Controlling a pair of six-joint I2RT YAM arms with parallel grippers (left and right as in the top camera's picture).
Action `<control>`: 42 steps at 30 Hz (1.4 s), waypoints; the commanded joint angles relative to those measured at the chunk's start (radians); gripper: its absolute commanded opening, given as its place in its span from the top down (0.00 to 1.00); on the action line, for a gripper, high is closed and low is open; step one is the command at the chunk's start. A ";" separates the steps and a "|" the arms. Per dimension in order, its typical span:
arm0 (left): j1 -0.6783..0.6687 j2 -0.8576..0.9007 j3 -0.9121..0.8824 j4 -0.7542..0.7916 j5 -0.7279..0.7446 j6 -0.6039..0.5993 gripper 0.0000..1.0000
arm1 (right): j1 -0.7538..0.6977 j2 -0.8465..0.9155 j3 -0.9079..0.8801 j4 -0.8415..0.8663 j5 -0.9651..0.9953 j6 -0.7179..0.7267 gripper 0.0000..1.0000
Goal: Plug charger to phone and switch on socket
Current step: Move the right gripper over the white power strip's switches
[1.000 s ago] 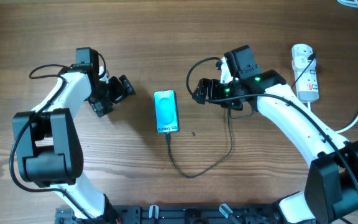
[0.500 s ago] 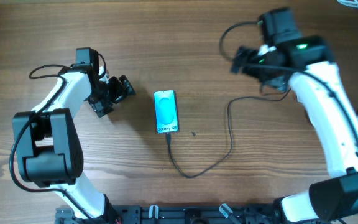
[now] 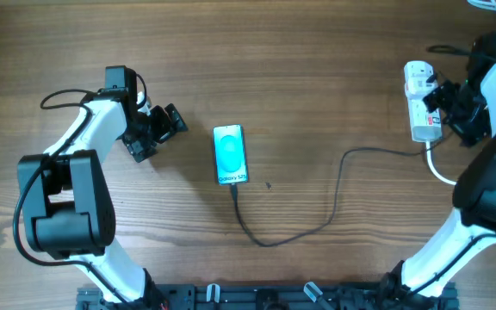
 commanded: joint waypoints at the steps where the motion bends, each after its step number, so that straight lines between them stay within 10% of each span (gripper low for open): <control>1: 0.002 0.011 0.011 0.001 0.008 -0.003 0.00 | -0.024 0.050 0.008 0.018 -0.021 0.011 0.00; 9: 0.002 0.011 0.011 0.001 0.008 -0.002 0.00 | -0.024 -0.111 0.232 -0.101 -0.470 -0.336 0.00; 16: 0.002 0.011 0.011 0.001 0.008 -0.002 0.00 | -0.056 -0.225 0.301 -0.051 0.153 0.050 0.00; 25: 0.002 0.011 0.011 0.001 0.008 -0.002 0.00 | -0.071 -0.166 0.053 -0.127 0.075 0.116 0.00; 32: 0.002 0.011 0.011 0.001 0.008 -0.003 0.00 | 0.005 -0.164 -0.176 0.126 -0.639 -0.250 0.00; 42: 0.002 0.011 0.011 0.001 0.008 -0.002 0.00 | -0.035 -0.191 -0.043 0.019 -0.125 -0.085 0.00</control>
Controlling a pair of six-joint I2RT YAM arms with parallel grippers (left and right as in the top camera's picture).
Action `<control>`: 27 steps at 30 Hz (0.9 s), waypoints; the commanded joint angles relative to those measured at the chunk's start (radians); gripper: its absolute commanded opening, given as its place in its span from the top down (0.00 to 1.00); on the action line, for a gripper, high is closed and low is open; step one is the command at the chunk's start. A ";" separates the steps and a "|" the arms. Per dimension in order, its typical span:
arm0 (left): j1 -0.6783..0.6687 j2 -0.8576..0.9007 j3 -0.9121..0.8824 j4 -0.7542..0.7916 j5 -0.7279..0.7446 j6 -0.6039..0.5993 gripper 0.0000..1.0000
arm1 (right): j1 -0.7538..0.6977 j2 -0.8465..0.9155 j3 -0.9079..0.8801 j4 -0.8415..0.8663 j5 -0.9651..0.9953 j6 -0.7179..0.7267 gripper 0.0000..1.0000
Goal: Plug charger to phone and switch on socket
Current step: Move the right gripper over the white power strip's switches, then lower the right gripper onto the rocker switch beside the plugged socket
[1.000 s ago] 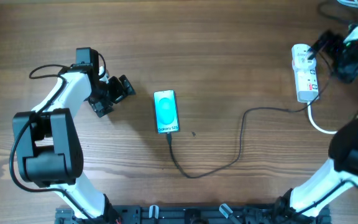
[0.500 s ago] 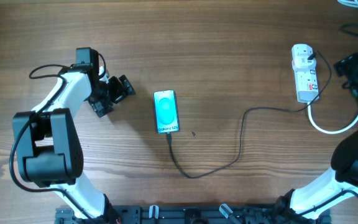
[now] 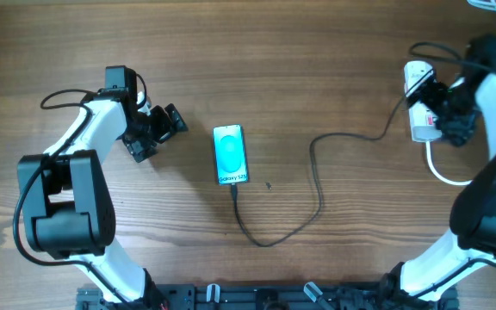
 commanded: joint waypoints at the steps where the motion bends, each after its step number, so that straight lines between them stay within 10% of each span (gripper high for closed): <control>1: 0.002 0.011 0.011 0.001 0.008 -0.002 0.00 | -0.084 -0.021 0.049 0.021 0.073 0.056 0.00; 27: 0.002 0.011 0.011 0.001 0.008 -0.003 0.00 | -0.136 0.187 -0.087 0.400 -0.035 0.109 0.00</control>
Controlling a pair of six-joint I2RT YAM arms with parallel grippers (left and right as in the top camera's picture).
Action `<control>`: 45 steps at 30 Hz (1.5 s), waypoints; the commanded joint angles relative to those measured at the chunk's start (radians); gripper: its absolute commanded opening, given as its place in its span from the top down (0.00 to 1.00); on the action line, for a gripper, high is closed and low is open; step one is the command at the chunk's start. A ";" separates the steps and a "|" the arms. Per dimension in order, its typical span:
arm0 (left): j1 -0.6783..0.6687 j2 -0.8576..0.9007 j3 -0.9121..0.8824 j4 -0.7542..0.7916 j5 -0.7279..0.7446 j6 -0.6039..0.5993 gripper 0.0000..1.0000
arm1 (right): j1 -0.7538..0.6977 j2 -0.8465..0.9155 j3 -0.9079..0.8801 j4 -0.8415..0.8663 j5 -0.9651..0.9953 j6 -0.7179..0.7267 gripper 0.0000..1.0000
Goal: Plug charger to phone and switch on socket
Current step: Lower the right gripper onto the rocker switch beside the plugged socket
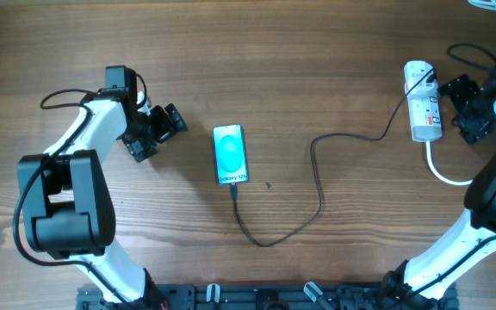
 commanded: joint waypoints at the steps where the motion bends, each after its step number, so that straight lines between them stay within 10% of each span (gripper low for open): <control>1: 0.002 0.011 0.011 0.001 0.008 -0.003 0.00 | 0.005 0.023 -0.027 0.009 -0.011 -0.015 0.00; 45: 0.002 0.011 0.011 0.001 0.008 -0.003 0.00 | 0.093 0.084 -0.086 0.030 0.008 -0.066 0.01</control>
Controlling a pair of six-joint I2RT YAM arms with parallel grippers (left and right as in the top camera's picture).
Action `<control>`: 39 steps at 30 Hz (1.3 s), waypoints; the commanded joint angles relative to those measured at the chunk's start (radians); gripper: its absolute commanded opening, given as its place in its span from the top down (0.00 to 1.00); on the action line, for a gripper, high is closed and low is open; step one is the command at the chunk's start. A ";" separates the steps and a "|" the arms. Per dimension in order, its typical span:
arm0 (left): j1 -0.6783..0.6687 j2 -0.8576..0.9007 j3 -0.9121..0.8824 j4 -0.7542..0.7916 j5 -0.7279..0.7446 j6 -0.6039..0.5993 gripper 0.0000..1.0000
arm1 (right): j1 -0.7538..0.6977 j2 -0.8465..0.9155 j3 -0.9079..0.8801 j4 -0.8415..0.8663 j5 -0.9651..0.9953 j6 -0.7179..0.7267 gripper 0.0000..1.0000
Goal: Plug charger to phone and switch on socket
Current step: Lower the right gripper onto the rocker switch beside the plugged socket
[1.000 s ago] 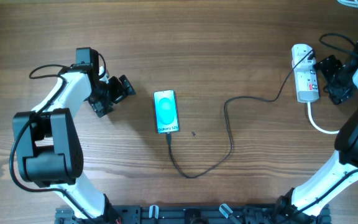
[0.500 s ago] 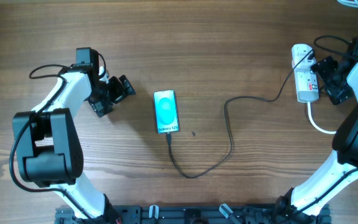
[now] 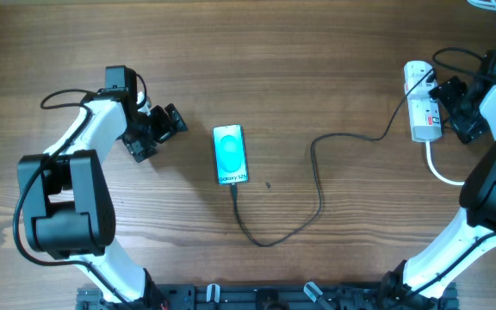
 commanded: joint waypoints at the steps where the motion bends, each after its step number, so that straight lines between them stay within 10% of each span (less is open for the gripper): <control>1: 0.002 0.011 0.011 0.001 0.008 -0.003 0.00 | 0.042 0.075 -0.035 -0.054 -0.090 -0.055 0.00; 11: 0.002 0.011 0.011 0.001 0.008 -0.002 0.00 | -0.022 0.011 0.196 -0.409 -0.014 -0.090 0.00; 16: 0.002 0.011 0.011 0.001 0.008 -0.003 0.00 | 0.045 0.000 0.195 -0.301 -0.211 -0.260 0.00; 39: 0.002 0.011 0.011 0.001 0.008 -0.002 0.00 | 0.063 -0.008 0.105 -0.201 -0.049 -0.032 0.00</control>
